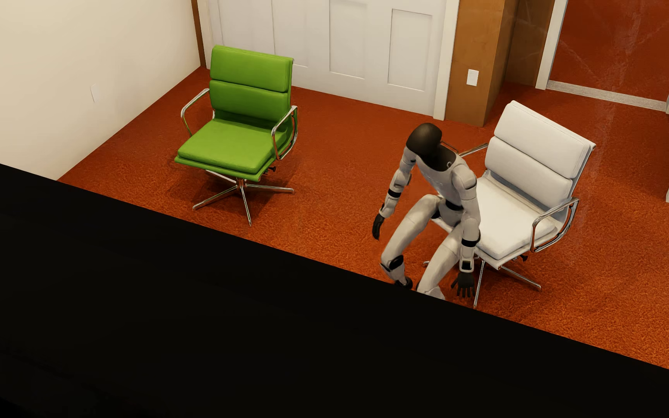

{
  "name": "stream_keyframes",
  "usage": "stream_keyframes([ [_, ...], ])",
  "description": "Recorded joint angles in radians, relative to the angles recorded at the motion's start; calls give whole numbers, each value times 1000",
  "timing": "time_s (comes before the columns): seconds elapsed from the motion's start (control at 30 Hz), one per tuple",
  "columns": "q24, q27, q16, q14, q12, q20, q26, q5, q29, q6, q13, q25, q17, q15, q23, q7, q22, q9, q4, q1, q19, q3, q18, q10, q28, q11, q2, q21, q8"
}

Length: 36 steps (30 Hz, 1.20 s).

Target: Get off of the chair

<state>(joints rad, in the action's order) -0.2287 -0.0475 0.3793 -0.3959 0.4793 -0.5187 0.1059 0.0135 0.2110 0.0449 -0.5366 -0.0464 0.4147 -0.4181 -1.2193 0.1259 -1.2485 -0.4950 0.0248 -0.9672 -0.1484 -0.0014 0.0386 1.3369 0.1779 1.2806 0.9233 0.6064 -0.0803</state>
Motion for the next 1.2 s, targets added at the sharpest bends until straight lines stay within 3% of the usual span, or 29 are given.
stream_keyframes([
  [0.1,-28,-2,1,8,-154,25,-1,8,-23,-8,140,-36,31,65,17,-29,2,104,-21,246,-24,3,5,-289,-33,-290,-228,-45,22],
  [0.17,-46,-2,12,72,-250,44,-10,15,-43,-20,227,-54,53,195,20,-43,15,163,-33,422,-53,8,8,-489,-57,-472,-373,-65,34],
  [0.2,-46,-3,16,140,-291,69,-13,23,-63,-23,261,-68,62,237,20,-57,17,192,-28,501,-75,7,4,-592,-72,-509,-415,-72,38],
  [0.27,-34,-8,25,186,-350,124,-13,50,-86,-23,291,-77,71,309,8,-99,5,239,-8,646,-185,-9,-17,-762,-64,-489,-433,-90,50],
  [0.33,-24,-10,34,202,-393,156,-5,74,-82,-16,309,-76,72,347,4,-151,-18,267,17,782,-217,-27,-37,-893,-49,-487,-444,-109,72],
  [0.47,-27,-18,41,179,-399,192,1,118,-83,-10,330,-57,78,347,-10,-218,-63,321,46,976,-154,-37,-59,-1036,-66,-795,-497,-131,93],
  [0.57,-15,-20,34,152,-382,215,-22,129,-104,9,336,-78,95,356,-30,-246,-45,352,78,1090,-97,-32,-79,-1067,-47,-965,-532,-125,111],
  [0.63,8,-17,42,181,-380,228,-42,109,-116,13,337,-90,81,397,-31,-267,-19,357,126,1148,-123,-38,-131,-1050,-17,-895,-546,-137,140],
  [0.67,13,-16,48,222,-390,235,-48,81,-110,16,340,-90,68,436,-33,-270,-8,361,160,1153,-100,-41,-171,-995,-5,-879,-562,-126,142],
  [0.73,10,-20,47,384,-403,257,-44,38,-107,20,355,-107,64,400,-25,-231,4,368,209,1064,-12,-28,-240,-741,-5,-916,-649,-103,143],
  [0.77,15,-22,34,464,-401,278,-42,18,-104,30,352,-121,77,411,-15,-204,7,357,216,990,28,-9,-233,-589,5,-970,-710,-86,154],
  [0.83,20,-22,7,394,-416,324,-42,2,-84,28,331,-119,98,394,-6,-147,10,327,181,832,37,36,-204,-355,26,-1010,-790,-36,169],
  [0.9,-9,-23,-17,318,-440,350,-28,-9,-68,24,306,-107,112,359,-13,-106,-1,316,107,697,52,76,-166,-344,-8,-1041,-857,-16,168],
  [0.97,-25,-12,-36,293,-451,364,-18,-11,-69,23,293,-81,134,314,-6,-83,-17,311,26,590,44,105,-130,-529,-44,-1085,-931,-23,173],
  [1.03,0,3,-53,357,-461,370,-26,-18,-54,25,292,-69,151,275,-11,-84,-42,314,-48,560,44,122,-113,-852,-27,-1118,-1004,-9,178],
  [1.1,11,6,-48,473,-489,379,-19,-35,-63,29,295,-69,147,261,-22,-108,-50,330,-70,589,53,132,-121,-1103,-30,-1120,-1070,8,195],
  [1.17,7,0,-22,457,-528,397,-6,-57,-79,26,306,-90,124,251,-23,-144,-62,352,-46,636,52,128,-135,-1066,-44,-1042,-1120,-13,201],
  [1.2,17,-1,-9,479,-541,399,-1,-47,-66,11,317,-87,109,257,-19,-146,-70,363,-44,671,22,116,-121,-1074,-34,-940,-1117,-30,206],
])
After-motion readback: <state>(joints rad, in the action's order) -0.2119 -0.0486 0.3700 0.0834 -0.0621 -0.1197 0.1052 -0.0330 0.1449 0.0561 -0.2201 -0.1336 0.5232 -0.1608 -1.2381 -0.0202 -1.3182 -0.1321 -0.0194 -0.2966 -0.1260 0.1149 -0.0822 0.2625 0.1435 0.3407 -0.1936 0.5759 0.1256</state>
